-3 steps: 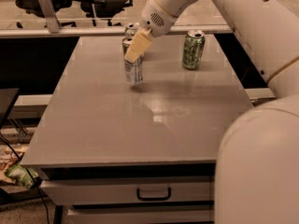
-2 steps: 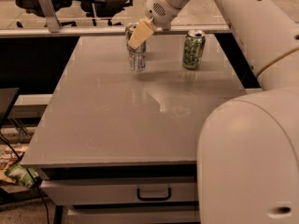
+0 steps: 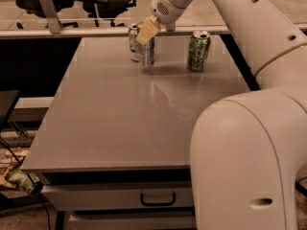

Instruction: Move redbull can near 7up can

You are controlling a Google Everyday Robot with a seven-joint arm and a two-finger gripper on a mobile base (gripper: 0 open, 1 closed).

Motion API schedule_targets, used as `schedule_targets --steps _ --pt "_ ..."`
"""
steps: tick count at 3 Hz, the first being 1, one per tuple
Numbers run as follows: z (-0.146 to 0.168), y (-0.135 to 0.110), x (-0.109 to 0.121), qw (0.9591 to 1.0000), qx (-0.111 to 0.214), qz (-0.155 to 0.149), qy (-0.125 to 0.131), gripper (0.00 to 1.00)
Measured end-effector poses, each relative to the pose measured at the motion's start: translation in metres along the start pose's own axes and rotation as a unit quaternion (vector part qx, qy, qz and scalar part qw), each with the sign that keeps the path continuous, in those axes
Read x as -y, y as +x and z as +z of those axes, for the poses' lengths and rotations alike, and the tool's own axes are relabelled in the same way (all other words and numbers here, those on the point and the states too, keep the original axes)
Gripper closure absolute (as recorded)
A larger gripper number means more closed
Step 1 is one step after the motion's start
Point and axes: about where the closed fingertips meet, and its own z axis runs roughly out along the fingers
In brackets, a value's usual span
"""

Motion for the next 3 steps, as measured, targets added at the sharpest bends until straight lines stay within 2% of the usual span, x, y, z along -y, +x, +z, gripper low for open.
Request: schedule_targets --steps 1,3 --pt "0.009 0.005 0.008 0.9999 -0.005 0.004 0.011 0.59" --pt "0.022 0.011 0.012 0.9999 0.004 0.011 0.009 0.13"
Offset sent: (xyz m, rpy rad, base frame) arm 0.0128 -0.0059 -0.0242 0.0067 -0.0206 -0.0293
